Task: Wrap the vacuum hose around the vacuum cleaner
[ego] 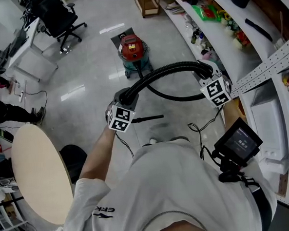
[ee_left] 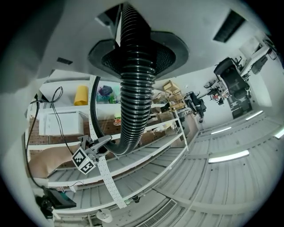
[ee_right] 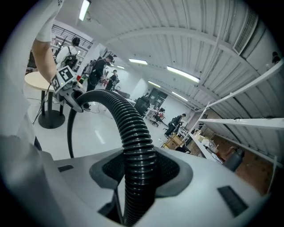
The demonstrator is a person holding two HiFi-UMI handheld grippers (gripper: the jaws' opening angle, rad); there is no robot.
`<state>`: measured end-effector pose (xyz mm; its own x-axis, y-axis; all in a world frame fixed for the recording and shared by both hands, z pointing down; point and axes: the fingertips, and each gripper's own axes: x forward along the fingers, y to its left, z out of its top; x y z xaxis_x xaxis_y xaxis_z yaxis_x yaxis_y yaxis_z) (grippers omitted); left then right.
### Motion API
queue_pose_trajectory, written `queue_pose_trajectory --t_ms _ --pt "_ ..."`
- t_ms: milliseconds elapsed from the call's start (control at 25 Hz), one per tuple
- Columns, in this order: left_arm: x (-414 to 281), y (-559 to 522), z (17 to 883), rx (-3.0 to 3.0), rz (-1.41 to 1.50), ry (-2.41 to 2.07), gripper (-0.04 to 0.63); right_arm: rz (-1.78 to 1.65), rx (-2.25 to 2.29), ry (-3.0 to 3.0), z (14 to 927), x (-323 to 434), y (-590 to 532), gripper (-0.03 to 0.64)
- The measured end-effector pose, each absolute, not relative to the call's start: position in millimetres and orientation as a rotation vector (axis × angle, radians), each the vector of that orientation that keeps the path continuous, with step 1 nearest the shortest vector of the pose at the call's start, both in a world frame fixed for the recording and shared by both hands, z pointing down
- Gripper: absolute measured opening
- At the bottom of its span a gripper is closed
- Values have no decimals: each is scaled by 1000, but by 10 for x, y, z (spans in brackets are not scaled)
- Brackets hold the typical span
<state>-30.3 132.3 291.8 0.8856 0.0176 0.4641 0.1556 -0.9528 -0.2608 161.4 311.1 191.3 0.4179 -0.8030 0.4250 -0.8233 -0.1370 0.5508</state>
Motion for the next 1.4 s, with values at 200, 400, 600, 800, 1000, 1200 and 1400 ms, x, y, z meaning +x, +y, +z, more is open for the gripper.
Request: queue_pose_trajectory --t_ms 200,400,600,800,1000,1200,1400 --pt "-157 1018 2939 -2746 -685 -151 146 80 1932 -1354 2063 1772 2871 167" --pt "112 841 2984 -2738 -707 -170 146 119 1920 -1337 2182 2075 2700 169" --pt "427 624 3019 -2745 -747 -163 146 133 1906 -1346 2262 2470 2420 170" --pt "795 392 3118 -2756 -800 -148 146 140 1872 -1370 2385 2940 2084 172" --pt "1227 181 3174 -2751 -867 -128 146 130 1812 -1397 2498 3531 1744 173" --pt "1606 -33 3200 -2738 -928 -90 146 120 1741 -1441 2617 4051 1377 175" --pt "1941 -346 3275 -2736 -987 -12 146 108 1696 -1499 2771 4491 910 175"
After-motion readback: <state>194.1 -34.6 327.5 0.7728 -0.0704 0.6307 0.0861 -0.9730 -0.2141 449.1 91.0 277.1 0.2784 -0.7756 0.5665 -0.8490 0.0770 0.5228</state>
